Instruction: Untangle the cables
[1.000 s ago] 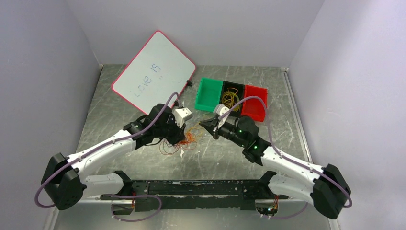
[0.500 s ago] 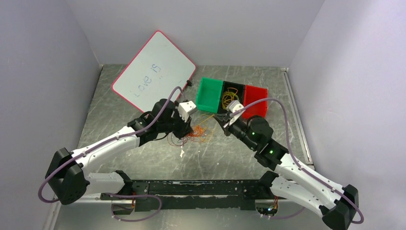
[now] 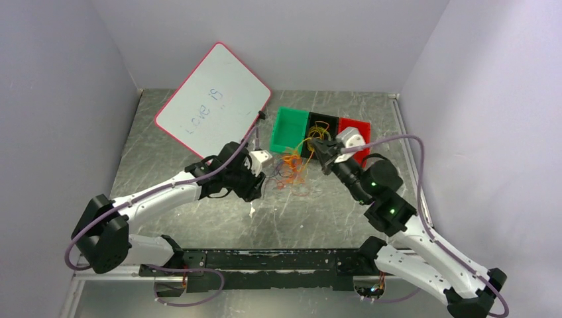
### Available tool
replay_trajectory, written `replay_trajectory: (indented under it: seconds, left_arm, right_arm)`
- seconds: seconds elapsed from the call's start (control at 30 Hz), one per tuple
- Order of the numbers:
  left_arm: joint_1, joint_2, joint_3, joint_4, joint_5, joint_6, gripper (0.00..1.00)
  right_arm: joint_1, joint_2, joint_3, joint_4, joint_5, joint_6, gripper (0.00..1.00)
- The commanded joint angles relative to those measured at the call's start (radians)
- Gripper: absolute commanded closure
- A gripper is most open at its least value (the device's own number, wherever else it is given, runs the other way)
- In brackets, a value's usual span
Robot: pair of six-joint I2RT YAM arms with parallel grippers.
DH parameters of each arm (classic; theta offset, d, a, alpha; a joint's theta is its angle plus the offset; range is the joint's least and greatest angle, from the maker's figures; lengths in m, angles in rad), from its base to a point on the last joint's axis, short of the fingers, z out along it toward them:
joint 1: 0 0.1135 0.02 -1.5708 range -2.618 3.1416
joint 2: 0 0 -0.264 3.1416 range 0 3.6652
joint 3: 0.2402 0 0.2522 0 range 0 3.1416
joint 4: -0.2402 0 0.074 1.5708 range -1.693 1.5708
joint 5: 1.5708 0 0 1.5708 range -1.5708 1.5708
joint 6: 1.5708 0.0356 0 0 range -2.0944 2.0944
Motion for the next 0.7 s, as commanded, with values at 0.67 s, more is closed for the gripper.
replay_trajectory:
  seconds: [0.67]
  left_arm:
    - [0.004, -0.463, -0.116, 0.117, -0.09, -0.074, 0.24]
  right_arm:
    - [-0.005, -0.011, 0.145, -0.109, -0.126, -0.101, 1.0]
